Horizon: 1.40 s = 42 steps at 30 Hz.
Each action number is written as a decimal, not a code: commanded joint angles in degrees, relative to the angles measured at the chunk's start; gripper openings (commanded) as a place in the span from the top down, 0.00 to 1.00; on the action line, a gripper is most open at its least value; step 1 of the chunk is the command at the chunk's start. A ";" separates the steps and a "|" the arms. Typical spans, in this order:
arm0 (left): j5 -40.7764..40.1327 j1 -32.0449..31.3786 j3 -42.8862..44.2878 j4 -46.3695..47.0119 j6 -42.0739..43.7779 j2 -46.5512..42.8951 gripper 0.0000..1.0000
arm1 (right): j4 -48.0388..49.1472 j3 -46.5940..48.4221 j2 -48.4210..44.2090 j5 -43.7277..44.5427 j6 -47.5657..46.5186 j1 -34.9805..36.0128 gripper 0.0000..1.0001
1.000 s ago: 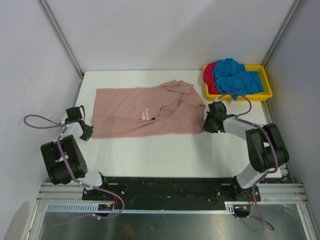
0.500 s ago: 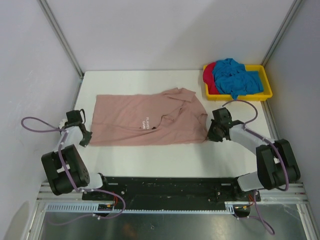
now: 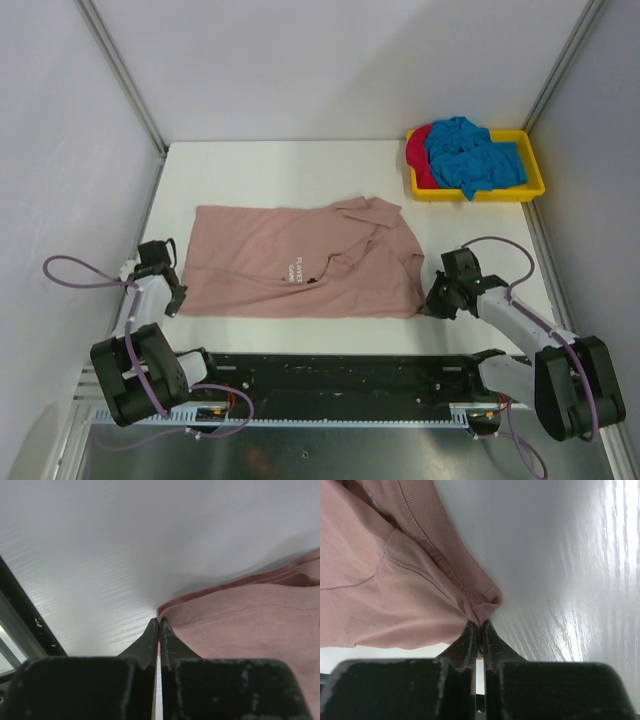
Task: Fold and stack the t-shirts
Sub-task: Fold the flattened tshirt in 1/3 of the way
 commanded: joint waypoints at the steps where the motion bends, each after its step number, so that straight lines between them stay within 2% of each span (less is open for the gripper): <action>1: -4.41 0.41 -1.60 -1.41 -2.89 -3.04 0.96 | -4.14 -2.83 -4.33 -1.63 1.81 -1.64 1.00; 4: -4.11 0.42 -1.55 -1.57 -2.86 -3.35 0.85 | -5.46 -3.06 -6.26 -2.03 1.92 -2.37 0.94; 6: -3.66 0.38 -1.04 -1.79 -2.55 -3.64 0.77 | -6.13 -2.85 -7.49 -2.14 2.24 -2.54 0.80; 8: -3.37 0.44 -0.14 -1.89 -1.94 -4.30 0.64 | -6.51 -2.56 -8.80 -1.92 2.39 -2.56 0.62; 9: -3.35 0.45 0.47 -1.98 -1.36 -4.65 0.60 | -6.84 -2.19 -9.30 -1.65 2.46 -2.56 0.56; 11: -3.40 0.45 2.23 -2.27 0.40 -5.33 0.53 | -8.21 -0.62 -10.07 -0.33 2.38 -2.30 0.50; 14: -3.10 0.39 5.03 -2.54 3.73 -6.60 0.47 | -8.96 2.15 -11.63 1.09 2.39 -1.07 0.49; 17: -1.80 -0.32 7.62 -2.53 7.00 -7.44 0.48 | -8.43 5.80 -12.08 4.77 3.13 4.11 0.51; 21: 1.30 -4.56 10.64 -2.50 10.45 -6.14 0.55 | -3.68 10.91 -6.43 10.78 2.79 13.43 0.53; 30: 7.38 -27.74 11.66 -2.35 9.37 -0.39 0.69 | 9.46 19.28 12.00 13.03 -1.23 25.91 0.58; 36: 12.95 -38.81 13.46 -1.48 8.35 6.79 0.75 | 11.65 23.21 20.06 14.09 -2.00 29.25 0.61; 42: 16.64 -44.81 14.43 0.66 7.35 13.66 0.78 | 11.98 24.16 22.69 14.81 -2.38 28.57 0.63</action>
